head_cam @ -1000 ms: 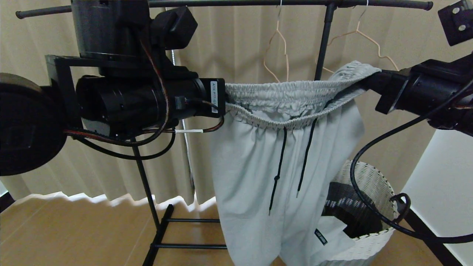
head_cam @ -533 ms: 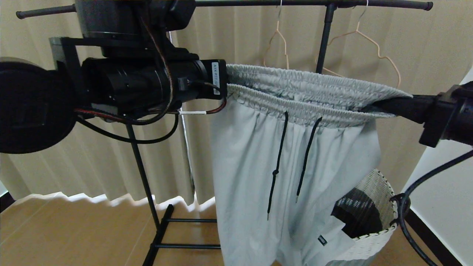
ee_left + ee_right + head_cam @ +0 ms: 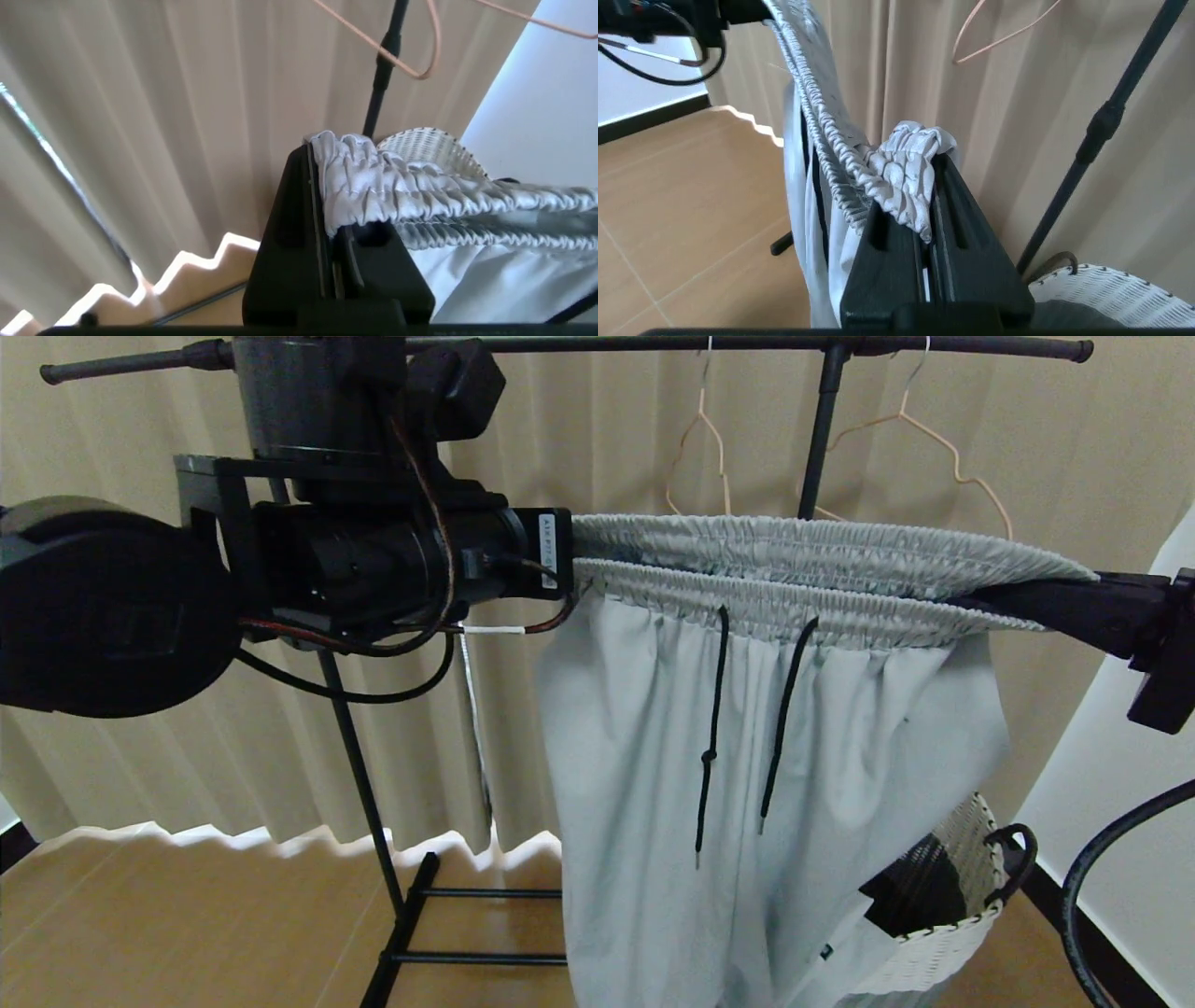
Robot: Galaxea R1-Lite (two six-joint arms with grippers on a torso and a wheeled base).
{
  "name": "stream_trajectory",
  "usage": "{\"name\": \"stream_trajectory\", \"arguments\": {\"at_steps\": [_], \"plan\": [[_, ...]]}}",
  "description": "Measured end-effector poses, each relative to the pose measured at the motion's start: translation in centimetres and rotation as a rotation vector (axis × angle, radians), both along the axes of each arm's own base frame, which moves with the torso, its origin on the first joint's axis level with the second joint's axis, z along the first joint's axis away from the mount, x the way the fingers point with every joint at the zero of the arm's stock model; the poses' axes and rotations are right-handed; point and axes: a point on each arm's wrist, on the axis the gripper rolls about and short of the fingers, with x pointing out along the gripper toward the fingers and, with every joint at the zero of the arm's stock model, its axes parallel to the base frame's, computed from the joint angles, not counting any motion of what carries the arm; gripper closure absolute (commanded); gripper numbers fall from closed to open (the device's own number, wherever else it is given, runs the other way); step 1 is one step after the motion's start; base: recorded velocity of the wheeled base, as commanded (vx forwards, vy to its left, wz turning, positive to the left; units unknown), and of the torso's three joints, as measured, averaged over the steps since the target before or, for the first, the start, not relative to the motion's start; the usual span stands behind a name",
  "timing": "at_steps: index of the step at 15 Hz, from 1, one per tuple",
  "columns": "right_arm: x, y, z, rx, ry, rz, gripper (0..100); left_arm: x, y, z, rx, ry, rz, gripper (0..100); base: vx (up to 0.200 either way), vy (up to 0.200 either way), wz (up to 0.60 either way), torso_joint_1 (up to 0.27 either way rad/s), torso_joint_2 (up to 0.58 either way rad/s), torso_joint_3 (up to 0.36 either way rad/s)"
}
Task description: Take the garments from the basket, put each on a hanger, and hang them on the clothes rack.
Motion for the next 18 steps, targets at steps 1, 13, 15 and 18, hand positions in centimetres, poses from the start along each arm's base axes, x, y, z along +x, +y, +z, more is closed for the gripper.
{"name": "stream_trajectory", "arguments": {"at_steps": [1,13,15,18], "plan": [[0.4,-0.1,0.1,-0.011,-0.016,-0.013,100,-0.3,0.5,0.2,0.003,0.002,0.006,100,0.0,0.0,0.0,0.0,0.0,0.0],[9.0,2.4,2.3,0.069,-0.2,-0.045,100,-9.0,4.5,1.7,0.051,0.06,-0.079,100,0.0,0.0,0.0,0.0,0.0,0.0],[9.6,2.8,2.0,0.066,-0.191,-0.039,100,-9.6,4.8,2.0,0.045,0.05,-0.085,100,0.0,0.0,0.0,0.0,0.0,0.0],[9.5,2.8,1.9,0.059,-0.176,-0.043,100,-9.8,4.9,2.3,0.041,0.039,-0.086,100,0.0,0.0,0.0,0.0,0.0,0.0]]}}
